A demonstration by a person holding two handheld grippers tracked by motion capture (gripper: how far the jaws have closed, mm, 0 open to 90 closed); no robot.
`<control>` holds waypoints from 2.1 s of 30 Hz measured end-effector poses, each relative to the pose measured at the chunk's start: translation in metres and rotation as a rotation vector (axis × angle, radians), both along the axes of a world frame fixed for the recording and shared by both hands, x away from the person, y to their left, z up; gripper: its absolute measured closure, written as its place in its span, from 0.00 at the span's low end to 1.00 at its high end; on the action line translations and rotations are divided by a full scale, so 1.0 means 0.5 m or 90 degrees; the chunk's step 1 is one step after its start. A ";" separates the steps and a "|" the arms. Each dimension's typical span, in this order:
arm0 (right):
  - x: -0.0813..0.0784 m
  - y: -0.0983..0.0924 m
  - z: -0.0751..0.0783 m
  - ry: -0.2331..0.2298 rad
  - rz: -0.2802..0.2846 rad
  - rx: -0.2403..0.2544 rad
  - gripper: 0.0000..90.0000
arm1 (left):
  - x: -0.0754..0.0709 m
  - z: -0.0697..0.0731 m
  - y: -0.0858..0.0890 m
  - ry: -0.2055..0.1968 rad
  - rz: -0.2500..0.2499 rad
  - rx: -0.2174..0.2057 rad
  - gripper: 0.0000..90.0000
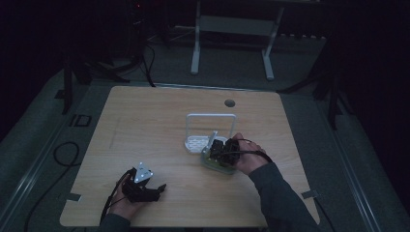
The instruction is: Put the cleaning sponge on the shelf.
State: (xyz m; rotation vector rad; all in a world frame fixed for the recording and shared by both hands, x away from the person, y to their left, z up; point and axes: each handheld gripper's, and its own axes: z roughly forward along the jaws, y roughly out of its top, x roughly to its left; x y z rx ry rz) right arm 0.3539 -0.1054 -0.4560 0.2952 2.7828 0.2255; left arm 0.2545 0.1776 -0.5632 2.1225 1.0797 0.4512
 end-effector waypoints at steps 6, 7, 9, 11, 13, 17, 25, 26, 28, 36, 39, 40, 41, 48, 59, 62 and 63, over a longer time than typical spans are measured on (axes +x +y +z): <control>0.002 0.000 0.002 -0.015 0.004 0.008 0.79 | 0.000 0.000 0.000 0.000 0.000 0.001 0.22; 0.004 0.001 0.004 -0.017 0.008 0.010 0.79 | 0.000 0.000 0.000 0.000 -0.001 0.001 0.22; 0.005 0.001 0.004 -0.019 0.013 0.011 0.79 | 0.000 0.000 0.000 0.000 -0.001 0.001 0.22; 0.005 0.001 0.006 -0.022 0.018 0.012 0.79 | 0.000 0.000 0.000 0.000 -0.001 0.001 0.22; 0.005 0.002 0.007 -0.027 0.021 0.014 0.79 | 0.000 0.000 0.000 0.000 -0.001 0.001 0.22; 0.007 0.004 0.009 -0.032 0.025 0.014 0.79 | 0.000 0.000 0.000 0.000 -0.001 0.001 0.22; 0.009 0.013 0.020 -0.047 0.040 0.014 0.79 | 0.000 0.000 0.000 0.000 -0.001 0.001 0.22; 0.009 0.013 0.020 -0.047 0.040 0.014 0.79 | 0.000 0.000 0.000 0.000 -0.001 0.001 0.22; 0.012 0.015 0.022 -0.052 0.048 0.014 0.79 | 0.000 0.000 0.000 0.000 -0.001 0.000 0.22; 0.017 0.016 0.017 -0.055 0.051 0.014 0.79 | 0.000 0.000 0.000 0.000 -0.002 0.000 0.22; 0.020 0.015 0.018 -0.058 0.052 0.020 0.79 | 0.001 0.000 0.000 0.000 -0.003 0.000 0.22; 0.020 0.015 0.019 -0.057 0.053 0.021 0.79 | 0.001 0.000 0.000 0.000 -0.003 0.000 0.22; 0.020 0.016 0.019 -0.057 0.053 0.021 0.79 | 0.001 0.000 0.000 0.000 -0.003 0.001 0.22; 0.028 0.017 0.018 -0.061 0.057 0.027 0.80 | 0.001 0.000 0.000 0.000 -0.004 0.001 0.22; 0.031 0.031 0.030 -0.074 0.077 0.022 0.80 | 0.001 0.000 0.000 0.000 -0.004 0.001 0.22; 0.033 0.031 0.031 -0.077 0.084 0.027 0.80 | 0.001 0.000 0.000 0.001 -0.004 0.001 0.22; 0.033 0.031 0.031 -0.079 0.087 0.027 0.80 | 0.001 0.000 0.000 0.001 -0.004 0.001 0.22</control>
